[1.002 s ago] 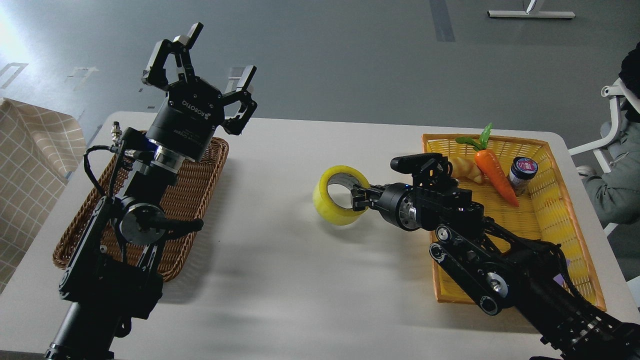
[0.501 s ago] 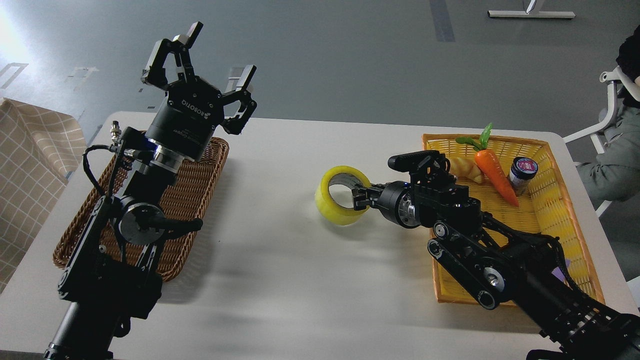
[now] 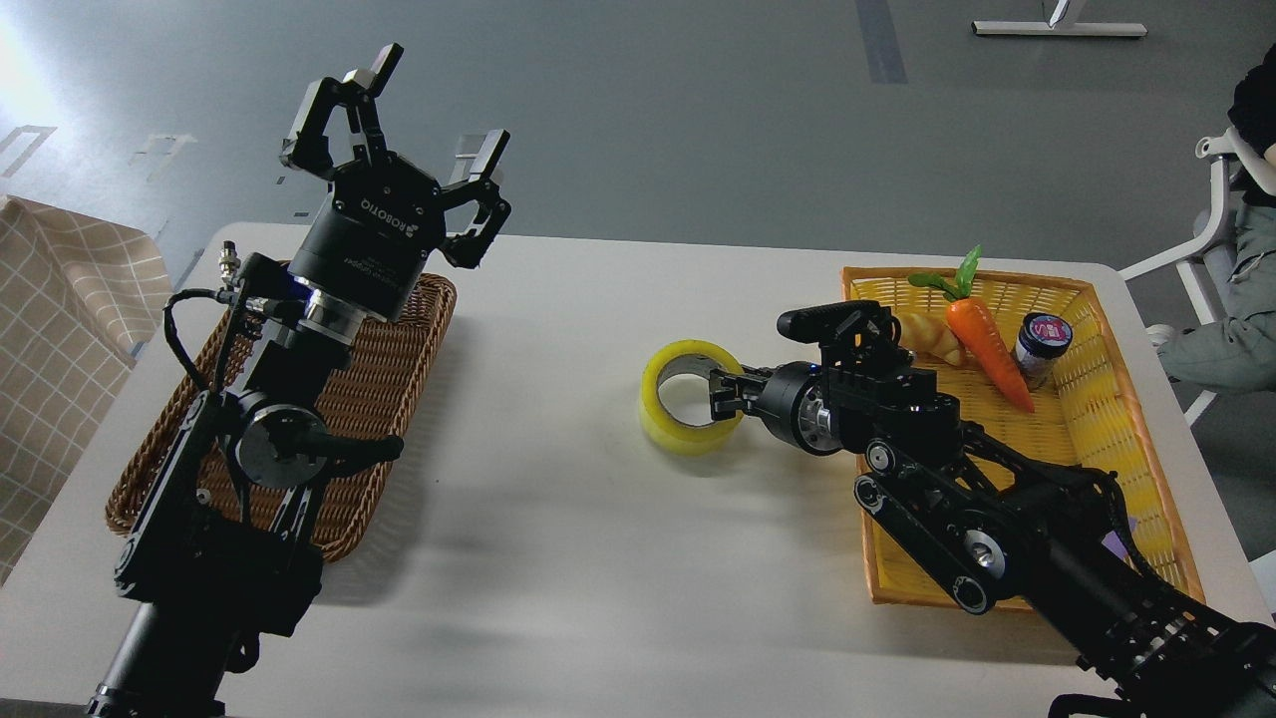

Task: Place and transfer tape with both arms
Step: 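Lower the tape roll onto the table between the arms, then release the tape and withdraw the right gripper away, then reach the left gripper to the tape roll and hook its hole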

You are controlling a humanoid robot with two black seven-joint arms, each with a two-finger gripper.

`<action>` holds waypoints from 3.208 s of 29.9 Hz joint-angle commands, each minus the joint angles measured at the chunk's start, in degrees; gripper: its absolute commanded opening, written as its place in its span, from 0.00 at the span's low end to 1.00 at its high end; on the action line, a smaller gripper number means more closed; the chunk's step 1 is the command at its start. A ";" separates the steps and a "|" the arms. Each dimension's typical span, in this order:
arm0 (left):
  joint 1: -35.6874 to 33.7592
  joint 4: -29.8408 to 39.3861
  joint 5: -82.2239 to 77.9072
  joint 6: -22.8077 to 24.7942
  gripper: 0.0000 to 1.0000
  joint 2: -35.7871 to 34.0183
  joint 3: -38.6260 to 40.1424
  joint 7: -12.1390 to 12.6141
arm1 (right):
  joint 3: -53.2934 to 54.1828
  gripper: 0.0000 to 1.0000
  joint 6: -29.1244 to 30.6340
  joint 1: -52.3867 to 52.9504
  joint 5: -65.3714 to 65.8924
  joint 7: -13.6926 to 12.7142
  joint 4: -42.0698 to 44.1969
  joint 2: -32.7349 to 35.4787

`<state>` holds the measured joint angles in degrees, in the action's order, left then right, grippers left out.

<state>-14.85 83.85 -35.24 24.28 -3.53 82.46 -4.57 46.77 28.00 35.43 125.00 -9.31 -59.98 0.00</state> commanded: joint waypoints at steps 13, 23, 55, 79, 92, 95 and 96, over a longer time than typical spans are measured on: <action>0.09 0.00 0.00 0.07 0.98 0.11 -0.02 0.00 | 0.16 0.71 0.00 0.08 0.00 0.17 1.10 0.00; 0.09 0.00 0.00 0.07 0.98 0.11 -0.11 0.00 | 0.78 0.77 -8.74 3.24 0.00 0.08 -0.13 0.00; -0.18 -0.18 0.09 -0.11 0.98 -0.60 0.24 0.00 | 31.70 1.00 -12.80 -8.35 -37.42 0.52 -38.10 9.67; 0.36 -0.36 -24.11 -10.62 0.98 0.99 -5.82 -7.71 | 56.15 1.00 0.00 -33.23 -95.91 3.77 -38.81 17.05; -3.52 2.99 -56.22 -27.26 0.98 0.89 -18.65 -3.35 | 56.24 1.00 0.00 -33.14 -95.64 3.86 -38.19 16.61; -3.78 1.31 -66.27 -29.99 0.98 2.48 -19.36 -0.62 | 56.33 1.00 0.00 -32.61 -95.73 4.04 -38.28 16.52; -4.04 0.18 -69.84 -30.08 0.98 3.53 -20.58 0.25 | 56.33 1.00 0.00 -32.35 -95.73 4.12 -38.28 16.52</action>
<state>-18.47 85.90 -96.73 -4.58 -1.73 63.49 -6.49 103.04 28.01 2.59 29.27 -5.32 -98.22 16.57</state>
